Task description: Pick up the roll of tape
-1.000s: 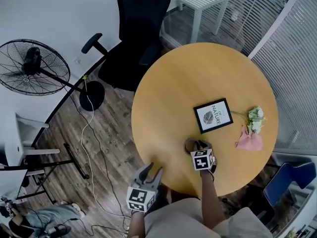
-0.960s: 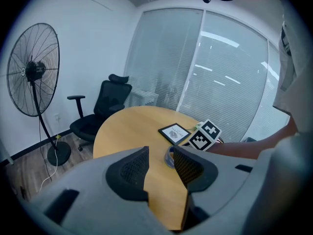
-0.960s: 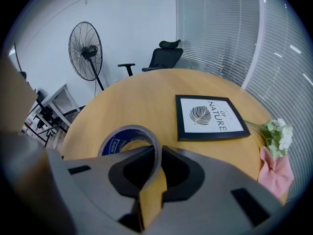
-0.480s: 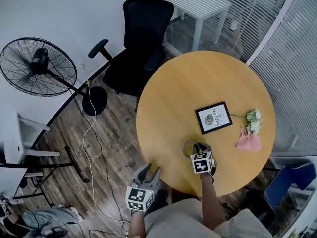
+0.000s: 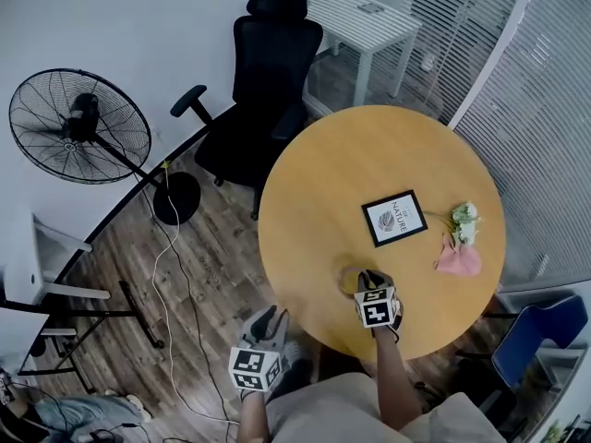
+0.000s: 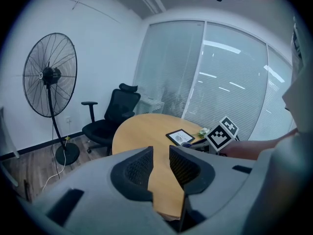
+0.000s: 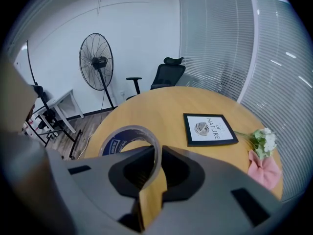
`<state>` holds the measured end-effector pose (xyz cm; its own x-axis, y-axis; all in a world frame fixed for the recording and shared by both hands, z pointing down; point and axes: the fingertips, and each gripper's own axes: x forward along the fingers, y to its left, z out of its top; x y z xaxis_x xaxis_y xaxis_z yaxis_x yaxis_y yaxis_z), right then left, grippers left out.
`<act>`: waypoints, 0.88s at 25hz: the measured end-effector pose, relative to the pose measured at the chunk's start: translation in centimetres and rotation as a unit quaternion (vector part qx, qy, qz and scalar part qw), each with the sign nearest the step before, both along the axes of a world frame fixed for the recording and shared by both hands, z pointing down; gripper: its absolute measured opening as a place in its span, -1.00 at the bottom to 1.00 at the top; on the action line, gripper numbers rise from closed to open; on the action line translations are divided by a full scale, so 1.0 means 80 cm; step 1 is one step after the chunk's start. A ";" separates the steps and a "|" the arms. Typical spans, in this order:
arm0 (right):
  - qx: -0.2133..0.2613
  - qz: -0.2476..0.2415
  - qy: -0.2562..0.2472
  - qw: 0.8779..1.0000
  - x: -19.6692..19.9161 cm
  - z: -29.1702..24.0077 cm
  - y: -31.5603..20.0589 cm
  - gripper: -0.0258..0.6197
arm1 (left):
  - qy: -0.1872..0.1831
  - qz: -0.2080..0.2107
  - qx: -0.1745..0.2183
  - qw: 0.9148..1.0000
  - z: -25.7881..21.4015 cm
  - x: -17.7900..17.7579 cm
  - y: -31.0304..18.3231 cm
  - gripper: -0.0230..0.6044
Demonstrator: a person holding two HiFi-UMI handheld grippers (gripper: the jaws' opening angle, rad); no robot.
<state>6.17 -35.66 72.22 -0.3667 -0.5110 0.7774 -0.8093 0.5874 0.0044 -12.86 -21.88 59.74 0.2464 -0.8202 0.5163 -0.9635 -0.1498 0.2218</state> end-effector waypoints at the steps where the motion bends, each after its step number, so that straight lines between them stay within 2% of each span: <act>1: 0.005 0.003 -0.007 1.000 -0.001 -0.007 0.003 -0.78 | 0.002 -0.002 0.001 1.000 -0.001 -0.003 0.005 -0.60; 11: 0.044 0.028 -0.044 0.998 -0.007 -0.063 0.055 -0.78 | -0.005 -0.003 0.016 1.000 -0.013 -0.026 0.050 -0.86; 18: 0.073 0.044 -0.066 0.994 -0.015 -0.101 0.101 -0.78 | 0.005 0.017 0.042 0.999 -0.028 -0.030 0.069 -0.90; 22: 0.088 0.064 -0.092 0.990 -0.007 -0.118 0.129 -0.78 | 0.023 0.038 0.059 0.997 -0.028 -0.015 0.075 -0.90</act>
